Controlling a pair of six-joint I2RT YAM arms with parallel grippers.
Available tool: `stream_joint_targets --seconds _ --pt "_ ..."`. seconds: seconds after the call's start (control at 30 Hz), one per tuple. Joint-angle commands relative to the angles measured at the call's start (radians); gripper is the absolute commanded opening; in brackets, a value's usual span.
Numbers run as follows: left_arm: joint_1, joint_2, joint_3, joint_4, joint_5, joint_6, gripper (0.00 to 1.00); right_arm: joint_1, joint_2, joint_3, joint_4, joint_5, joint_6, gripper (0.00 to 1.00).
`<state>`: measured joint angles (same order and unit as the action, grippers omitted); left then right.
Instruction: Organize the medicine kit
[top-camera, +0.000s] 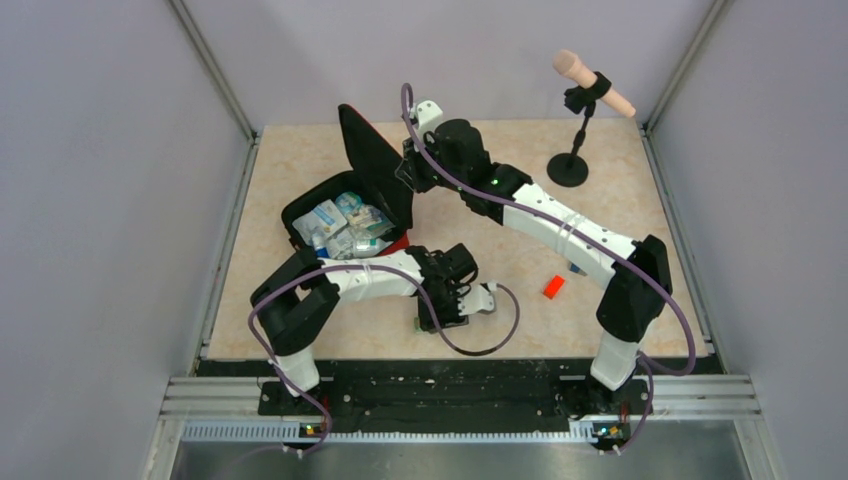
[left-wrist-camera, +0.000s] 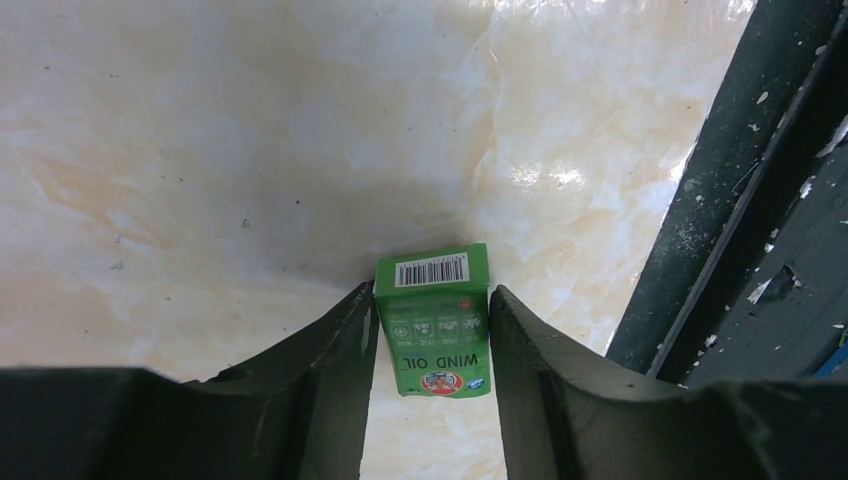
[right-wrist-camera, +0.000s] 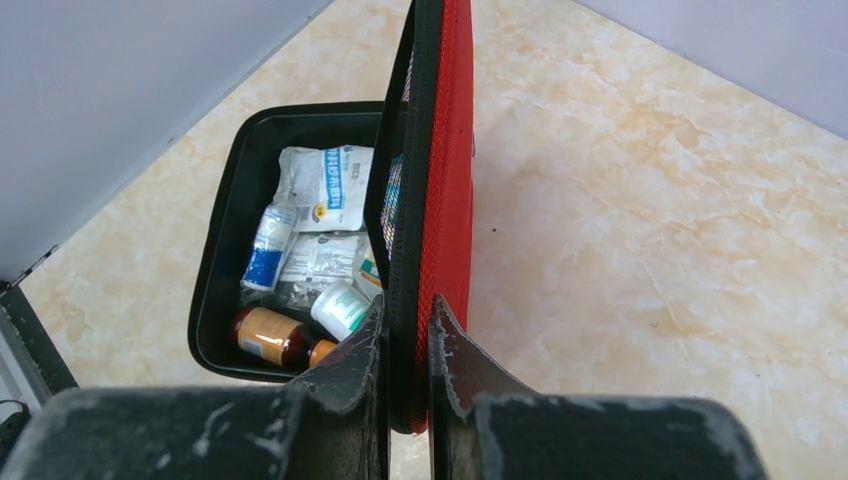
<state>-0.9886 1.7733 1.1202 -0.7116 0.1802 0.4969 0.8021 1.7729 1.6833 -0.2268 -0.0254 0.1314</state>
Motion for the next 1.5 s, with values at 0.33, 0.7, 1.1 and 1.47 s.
stream_joint_targets --seconds 0.33,0.7,1.1,1.47 --pt "-0.001 -0.063 0.056 -0.068 0.052 -0.013 0.35 -0.001 -0.004 0.003 -0.007 0.016 -0.030 0.08" --pt "0.035 -0.296 0.006 -0.175 -0.023 0.072 0.32 -0.001 -0.004 -0.002 -0.006 0.018 -0.039 0.08" --pt "0.382 -0.598 0.122 -0.175 -0.065 0.177 0.31 -0.001 0.003 -0.010 -0.007 0.008 -0.035 0.08" --pt "0.614 -0.622 0.175 0.170 -0.007 0.014 0.25 0.001 0.026 0.023 -0.019 -0.034 -0.013 0.08"
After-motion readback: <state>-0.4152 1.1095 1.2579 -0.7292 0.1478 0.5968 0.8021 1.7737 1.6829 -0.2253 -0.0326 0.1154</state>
